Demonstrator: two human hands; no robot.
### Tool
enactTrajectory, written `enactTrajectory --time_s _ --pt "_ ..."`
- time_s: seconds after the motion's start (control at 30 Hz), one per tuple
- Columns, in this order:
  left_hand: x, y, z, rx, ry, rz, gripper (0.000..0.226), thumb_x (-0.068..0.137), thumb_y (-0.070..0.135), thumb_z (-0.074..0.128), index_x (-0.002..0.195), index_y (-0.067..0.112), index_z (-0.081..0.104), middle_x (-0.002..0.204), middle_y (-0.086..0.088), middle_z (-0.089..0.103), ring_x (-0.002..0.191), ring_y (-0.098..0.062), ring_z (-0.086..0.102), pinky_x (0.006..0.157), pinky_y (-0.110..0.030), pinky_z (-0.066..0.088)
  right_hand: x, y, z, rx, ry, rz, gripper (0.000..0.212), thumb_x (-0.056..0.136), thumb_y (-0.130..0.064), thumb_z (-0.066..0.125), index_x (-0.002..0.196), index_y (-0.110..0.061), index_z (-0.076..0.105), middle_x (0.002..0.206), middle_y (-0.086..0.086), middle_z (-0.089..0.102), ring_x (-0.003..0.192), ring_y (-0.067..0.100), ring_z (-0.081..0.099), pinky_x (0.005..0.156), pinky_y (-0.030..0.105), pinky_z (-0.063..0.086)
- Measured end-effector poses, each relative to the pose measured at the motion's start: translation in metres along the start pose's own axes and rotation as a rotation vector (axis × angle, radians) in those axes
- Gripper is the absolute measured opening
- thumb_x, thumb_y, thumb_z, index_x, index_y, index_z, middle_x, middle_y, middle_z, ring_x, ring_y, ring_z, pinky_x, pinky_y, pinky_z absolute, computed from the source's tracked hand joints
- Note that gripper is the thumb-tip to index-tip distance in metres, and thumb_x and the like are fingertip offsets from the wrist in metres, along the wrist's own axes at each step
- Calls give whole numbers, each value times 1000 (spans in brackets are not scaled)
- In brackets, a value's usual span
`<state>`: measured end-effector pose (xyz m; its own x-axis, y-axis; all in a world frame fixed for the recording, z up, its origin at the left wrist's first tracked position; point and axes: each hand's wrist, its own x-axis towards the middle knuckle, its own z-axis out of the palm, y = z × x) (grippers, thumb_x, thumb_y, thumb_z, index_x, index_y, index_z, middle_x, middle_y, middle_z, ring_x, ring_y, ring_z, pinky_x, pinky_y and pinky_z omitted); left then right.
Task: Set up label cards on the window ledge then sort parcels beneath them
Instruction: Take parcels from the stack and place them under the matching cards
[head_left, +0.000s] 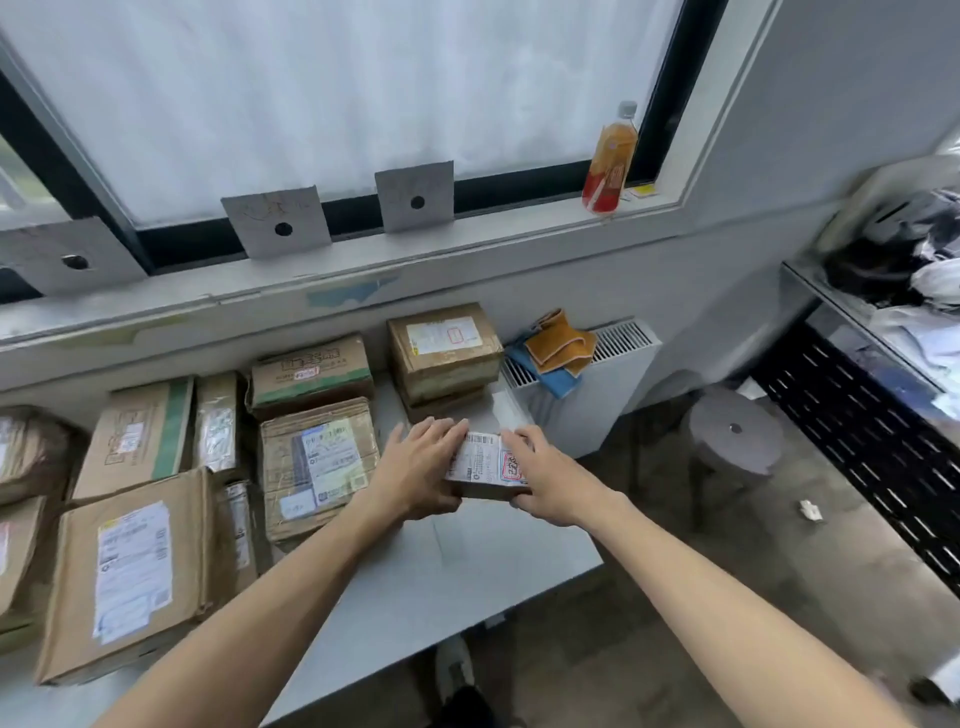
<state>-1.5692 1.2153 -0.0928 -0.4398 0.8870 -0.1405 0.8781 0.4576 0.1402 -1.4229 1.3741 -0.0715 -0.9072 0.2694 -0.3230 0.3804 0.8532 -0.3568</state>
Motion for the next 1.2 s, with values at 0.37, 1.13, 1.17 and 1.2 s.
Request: enactTrajectory --time_s 0.37,1.13,1.17,1.2 --pt "75 -35 -24 -134 98 -183 95 73 51 77 152 32 28 132 -3 49 115 -24 53 97 -39 41 83 18 -36 85 174 56 93 87 -12 75 156 -27 14 165 1 6 134 24 49 89 32 59" --pt "197 -110 -32 -304 71 -652 66 95 22 57 153 39 29 130 -10 56 113 -35 58 93 -42 48 291 29 -85 242 -9 -101 63 99 -12 48 157 -11 23 155 12 30 133 32 44 111 40 39" --pt "198 -109 -30 -297 86 -666 66 94 24 58 152 40 30 128 -9 57 112 -35 59 91 -43 48 292 30 -84 241 -6 -101 61 99 -11 47 156 -10 24 157 13 27 134 34 43 111 42 38" --pt "197 -107 -28 -300 98 -675 67 94 26 60 152 40 30 127 -9 57 111 -35 59 90 -43 48 292 30 -83 242 1 -100 60 99 -10 47 155 -10 25 158 13 25 135 35 41 112 43 38"
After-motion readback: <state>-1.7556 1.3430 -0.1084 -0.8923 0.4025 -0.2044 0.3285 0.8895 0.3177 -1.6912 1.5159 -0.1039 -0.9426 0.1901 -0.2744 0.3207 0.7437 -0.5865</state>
